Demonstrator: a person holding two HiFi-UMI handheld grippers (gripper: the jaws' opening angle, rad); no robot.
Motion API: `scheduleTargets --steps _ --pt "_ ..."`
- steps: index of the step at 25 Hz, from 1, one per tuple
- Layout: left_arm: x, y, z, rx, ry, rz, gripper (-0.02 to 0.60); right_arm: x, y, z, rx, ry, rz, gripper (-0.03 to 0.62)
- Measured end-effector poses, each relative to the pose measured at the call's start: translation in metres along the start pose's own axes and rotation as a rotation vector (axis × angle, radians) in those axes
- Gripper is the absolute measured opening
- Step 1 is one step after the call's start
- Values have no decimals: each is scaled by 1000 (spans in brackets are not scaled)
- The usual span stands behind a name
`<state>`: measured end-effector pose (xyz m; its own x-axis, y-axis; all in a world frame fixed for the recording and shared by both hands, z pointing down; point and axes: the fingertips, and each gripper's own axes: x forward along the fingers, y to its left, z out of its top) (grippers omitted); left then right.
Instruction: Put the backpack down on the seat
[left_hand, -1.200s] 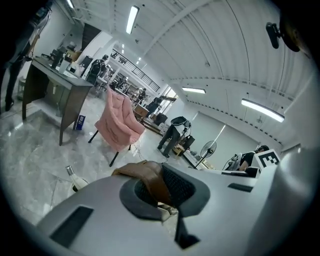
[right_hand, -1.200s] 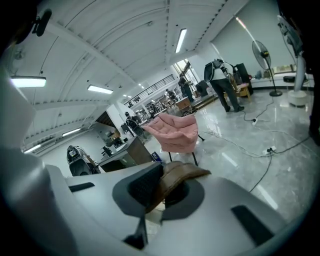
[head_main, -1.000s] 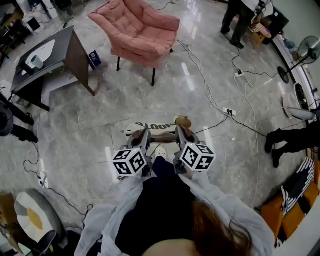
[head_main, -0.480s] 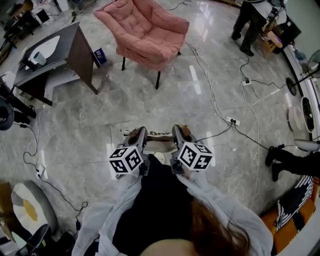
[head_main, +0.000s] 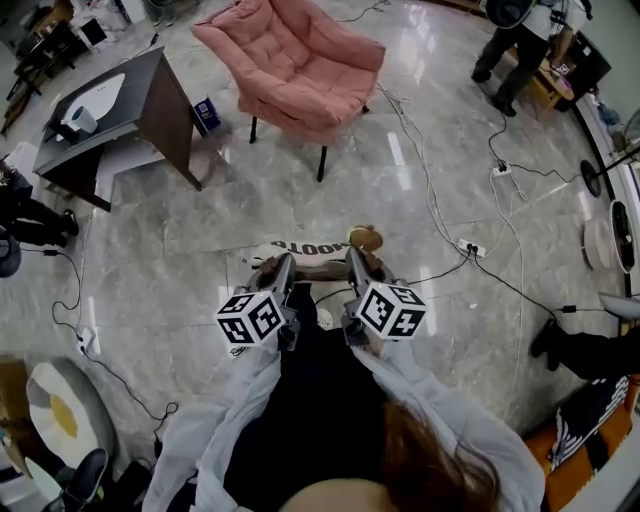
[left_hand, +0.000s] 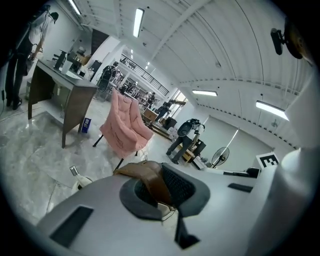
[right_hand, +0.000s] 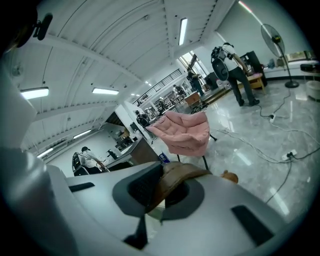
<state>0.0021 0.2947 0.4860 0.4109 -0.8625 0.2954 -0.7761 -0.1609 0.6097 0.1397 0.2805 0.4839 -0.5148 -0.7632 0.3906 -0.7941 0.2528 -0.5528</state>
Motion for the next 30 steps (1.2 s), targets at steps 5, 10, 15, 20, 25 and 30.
scheduleTargets --steps 5,10,15,20,25,30 --pt "24 14 16 13 -6 17 14 28 -5 8 16 28 2 9" --pt "57 35 42 23 -1 25 14 72 -6 25 10 47 -6 9" --pt "101 56 84 23 -3 27 14 121 -1 59 -2 33 -3 9" --pt "145 67 123 17 -3 5 14 166 -5 94 1 12 -14 9" --pt "173 84 146 12 11 7 14 202 -5 111 2 22 -17 9" --pt "201 103 174 10 14 4 14 242 -2 133 -12 18 -21 9"
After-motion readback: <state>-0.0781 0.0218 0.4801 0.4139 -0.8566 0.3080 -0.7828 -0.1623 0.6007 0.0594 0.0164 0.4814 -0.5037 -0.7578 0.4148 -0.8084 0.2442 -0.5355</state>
